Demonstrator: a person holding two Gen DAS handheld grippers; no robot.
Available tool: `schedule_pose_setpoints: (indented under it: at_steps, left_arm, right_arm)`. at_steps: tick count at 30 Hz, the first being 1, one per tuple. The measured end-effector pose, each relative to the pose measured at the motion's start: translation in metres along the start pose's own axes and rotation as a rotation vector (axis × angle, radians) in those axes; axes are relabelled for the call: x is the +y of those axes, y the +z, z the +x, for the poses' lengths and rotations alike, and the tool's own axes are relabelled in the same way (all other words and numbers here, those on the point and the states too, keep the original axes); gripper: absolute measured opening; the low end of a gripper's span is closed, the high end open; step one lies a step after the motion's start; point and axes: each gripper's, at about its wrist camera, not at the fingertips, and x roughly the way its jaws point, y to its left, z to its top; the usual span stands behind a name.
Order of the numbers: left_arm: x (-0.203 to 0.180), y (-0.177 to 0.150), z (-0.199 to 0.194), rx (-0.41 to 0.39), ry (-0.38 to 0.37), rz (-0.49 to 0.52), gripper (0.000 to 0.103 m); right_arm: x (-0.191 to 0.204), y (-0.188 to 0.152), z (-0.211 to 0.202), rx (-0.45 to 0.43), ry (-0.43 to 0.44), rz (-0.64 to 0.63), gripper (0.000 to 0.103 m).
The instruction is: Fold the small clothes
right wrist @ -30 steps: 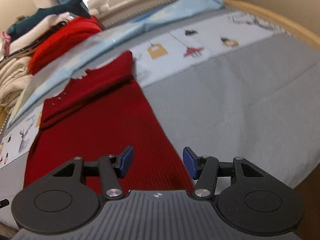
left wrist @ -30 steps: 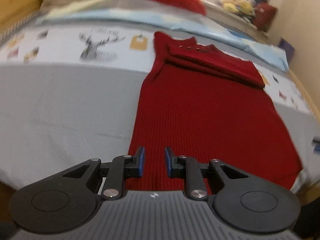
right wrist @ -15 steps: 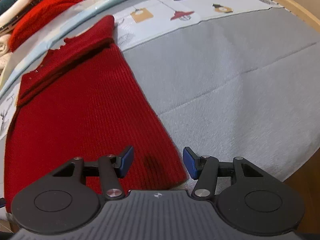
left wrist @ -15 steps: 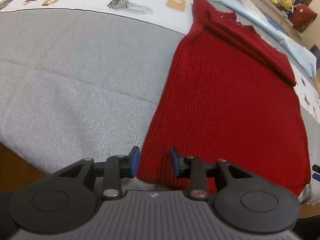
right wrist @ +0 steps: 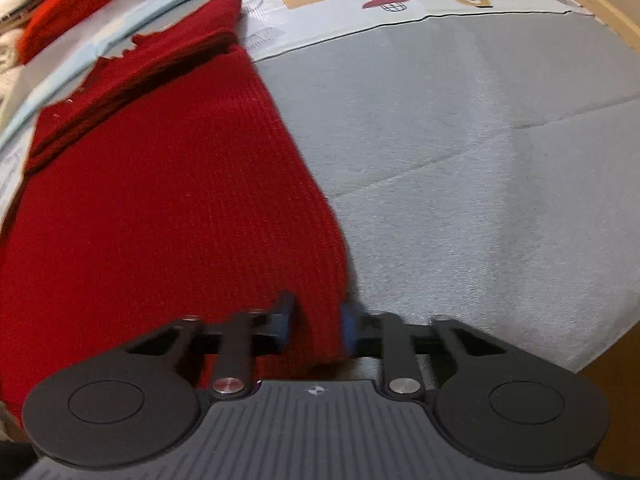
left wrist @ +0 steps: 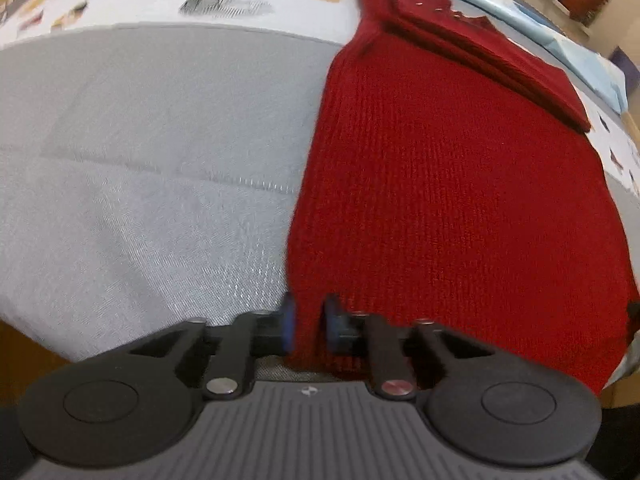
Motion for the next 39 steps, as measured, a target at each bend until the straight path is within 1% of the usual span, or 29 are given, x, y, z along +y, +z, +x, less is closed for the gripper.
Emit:
schedule_pose_setpoints:
  at_steps: [2,4,5,7,8,10,11,12,13,15,18,19,20,22,23,24,26,31,32,34,37,39]
  left_arm:
    - [0.001,-0.002,-0.005,-0.011,-0.013,-0.012,0.013]
    - [0.004,-0.002,-0.006,-0.013,-0.024,-0.037,0.013]
    - [0.005,-0.001,-0.005,-0.009,-0.025,-0.049,0.014]
    - [0.008,-0.001,-0.001,0.011,-0.020,-0.060,0.016]
    - [0.007,-0.001,0.002,0.023,-0.017,-0.058,0.017]
    - [0.004,0.000,0.004,0.022,-0.006,-0.041,0.017]
    - [0.003,0.000,0.004,0.019,-0.002,-0.035,0.016]
    - [0.002,0.000,0.003,0.013,-0.002,-0.029,0.014]
    - [0.000,0.001,0.002,0.002,0.000,-0.022,0.012]
    - [-0.003,0.000,-0.005,-0.028,-0.005,-0.009,0.011]
    - [0.000,-0.001,-0.015,-0.054,-0.039,-0.031,0.012]
    - [0.001,-0.001,-0.016,-0.053,-0.049,-0.038,0.012]
    - [0.002,-0.001,-0.015,-0.044,-0.052,-0.043,0.012]
    - [0.001,-0.002,-0.009,-0.007,-0.054,-0.033,0.013]
    - [-0.001,-0.003,-0.004,0.016,-0.047,-0.017,0.016]
    - [-0.003,-0.003,-0.002,0.028,-0.034,-0.001,0.018]
    - [-0.005,-0.004,0.000,0.032,-0.024,0.015,0.019]
    - [0.006,-0.003,0.000,0.031,-0.043,-0.053,0.020]
    - [0.007,-0.003,-0.001,0.028,-0.043,-0.058,0.018]
    - [0.004,-0.003,-0.003,0.016,-0.042,-0.047,0.014]
    - [-0.001,-0.005,-0.011,-0.008,-0.053,-0.019,0.014]
    - [-0.002,-0.007,-0.012,-0.008,-0.053,-0.018,0.014]
  right_arm:
    - [-0.004,0.001,-0.007,-0.020,0.024,0.025,0.013]
    - [-0.009,0.003,-0.012,-0.026,0.037,0.049,0.014]
    - [-0.011,0.003,-0.010,-0.019,0.034,0.058,0.016]
    - [-0.014,0.001,-0.004,0.000,0.012,0.061,0.028]
    - [-0.013,0.000,-0.001,0.013,0.006,0.051,0.029]
    - [-0.006,-0.001,0.001,0.014,-0.007,0.007,0.031]
    - [-0.003,-0.001,0.001,0.013,-0.013,-0.010,0.031]
    - [-0.001,-0.002,0.001,0.013,-0.015,-0.020,0.026]
    - [0.001,-0.002,0.000,0.007,-0.005,-0.022,0.016]
    - [0.002,-0.001,-0.007,-0.033,0.013,-0.024,0.010]
    - [-0.001,0.001,-0.020,-0.094,0.085,0.003,0.010]
    - [-0.001,0.002,-0.019,-0.098,0.083,0.001,0.011]
    - [-0.002,0.003,-0.017,-0.090,0.068,-0.002,0.011]
    - [-0.005,0.000,-0.006,-0.031,0.038,0.007,0.022]
    - [-0.006,-0.001,-0.001,0.002,0.028,0.008,0.024]
    - [-0.005,-0.002,0.001,0.017,0.015,-0.002,0.026]
    - [-0.001,-0.002,0.001,0.015,0.000,-0.024,0.026]
    - [0.000,-0.001,0.002,0.019,0.002,-0.026,0.025]
    - [0.000,-0.001,0.002,0.019,0.004,-0.031,0.025]
    - [0.001,-0.004,-0.001,0.014,0.017,-0.033,0.019]
    - [0.002,-0.003,-0.006,-0.011,0.048,-0.017,0.019]
    - [0.001,-0.002,-0.005,-0.005,0.057,-0.005,0.021]
